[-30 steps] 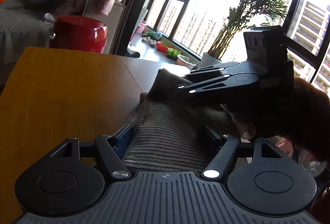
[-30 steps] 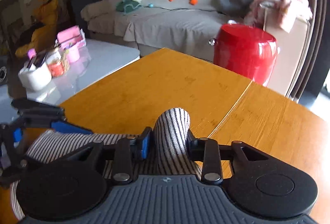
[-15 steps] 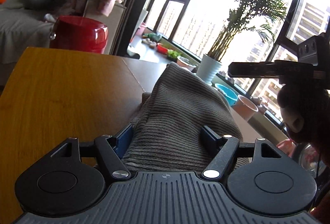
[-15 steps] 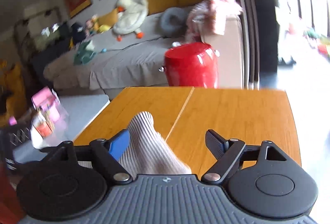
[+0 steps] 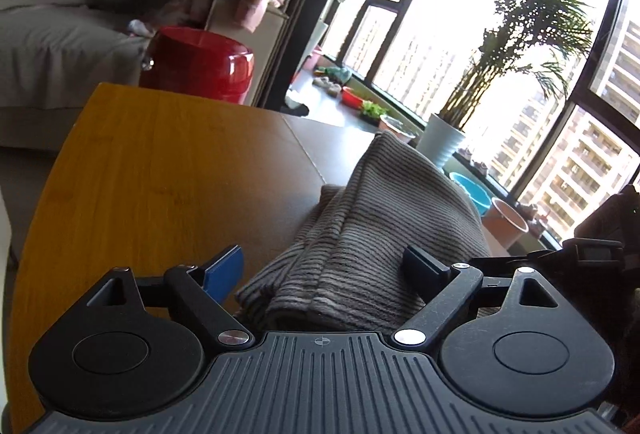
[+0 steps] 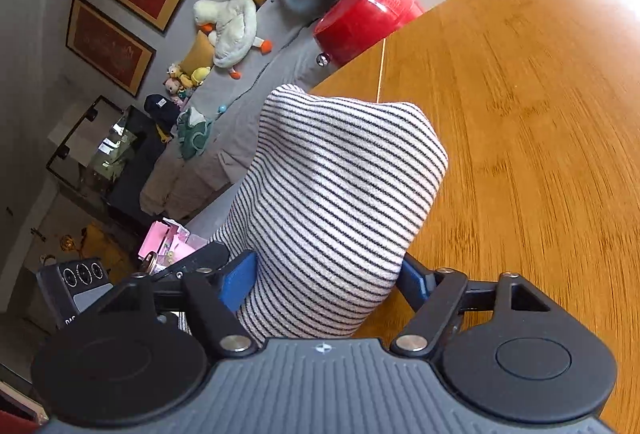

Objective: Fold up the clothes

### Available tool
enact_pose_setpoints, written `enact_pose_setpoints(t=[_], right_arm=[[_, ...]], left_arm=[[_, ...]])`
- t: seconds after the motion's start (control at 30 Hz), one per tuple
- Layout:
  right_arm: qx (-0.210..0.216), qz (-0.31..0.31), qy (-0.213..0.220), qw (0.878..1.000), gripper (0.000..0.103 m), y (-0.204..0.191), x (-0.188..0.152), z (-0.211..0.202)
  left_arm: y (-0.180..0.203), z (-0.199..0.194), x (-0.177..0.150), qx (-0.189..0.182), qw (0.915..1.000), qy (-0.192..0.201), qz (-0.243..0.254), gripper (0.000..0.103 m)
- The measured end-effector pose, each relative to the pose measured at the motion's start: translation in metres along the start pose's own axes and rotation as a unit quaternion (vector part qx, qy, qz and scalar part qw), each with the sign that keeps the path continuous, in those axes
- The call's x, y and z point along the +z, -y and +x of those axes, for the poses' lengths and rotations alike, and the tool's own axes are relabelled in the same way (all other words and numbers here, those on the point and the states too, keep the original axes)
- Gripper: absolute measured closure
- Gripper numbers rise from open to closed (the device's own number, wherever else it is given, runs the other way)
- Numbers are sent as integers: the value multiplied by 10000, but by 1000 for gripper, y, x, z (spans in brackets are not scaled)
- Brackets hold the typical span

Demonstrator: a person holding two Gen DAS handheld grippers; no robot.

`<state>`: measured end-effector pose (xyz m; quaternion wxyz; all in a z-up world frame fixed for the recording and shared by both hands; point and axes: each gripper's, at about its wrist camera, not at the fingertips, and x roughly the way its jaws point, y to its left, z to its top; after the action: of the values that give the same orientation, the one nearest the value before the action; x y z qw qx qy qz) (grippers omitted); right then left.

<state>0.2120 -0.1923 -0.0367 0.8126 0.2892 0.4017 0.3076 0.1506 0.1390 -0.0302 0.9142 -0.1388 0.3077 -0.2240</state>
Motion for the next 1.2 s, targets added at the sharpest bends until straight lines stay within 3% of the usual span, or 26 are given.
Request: enact_pose_setpoints(t=[0.07, 0.23, 0.43, 0.53, 0.73, 0.83, 0.9, 1.0, 1.1, 1.17, 1.2], right_arm=[[-32, -209, -7, 9998, 38, -4, 8, 0], [-540, -1223, 90, 9910, 37, -25, 39, -1], [-1653, -2007, 7, 9656, 33, -20, 74, 20], [-1752, -2182, 13, 9600, 33, -18, 76, 25], [-1996, -2861, 330, 9366, 32, -42, 60, 7], [-1855, -3360, 552, 9218, 31, -65, 38, -16], [-1609, -3670, 489, 9149, 29, -80, 18, -26], [-1382, -4377, 234, 8881, 22, -104, -21, -24], [-1753, -5060, 122, 8444, 17, -108, -55, -3], [-2082, -5502, 143, 8086, 17, -108, -75, 11], [-2143, -5520, 205, 8055, 17, -106, -77, 12]], left_arm=[[-8, -1, -1, -194, 9995, -165, -174, 19], [-10, 10, -5, -759, 9938, -499, -644, 20], [32, 34, -18, -1383, 9858, -821, -491, 18], [46, 45, -22, -1626, 9811, -938, -473, 17], [35, 39, -21, -1741, 9779, -892, -742, 20], [15, 24, -16, -1489, 9823, -624, -950, 22], [2, 18, -13, -1249, 9844, -491, -1136, 33], [-8, 19, -9, -981, 9852, -440, -1334, 45], [1, 30, -9, -877, 9867, -550, -1253, 51], [10, 38, -11, -896, 9868, -660, -1176, 54], [12, 41, -12, -902, 9868, -686, -1157, 56]])
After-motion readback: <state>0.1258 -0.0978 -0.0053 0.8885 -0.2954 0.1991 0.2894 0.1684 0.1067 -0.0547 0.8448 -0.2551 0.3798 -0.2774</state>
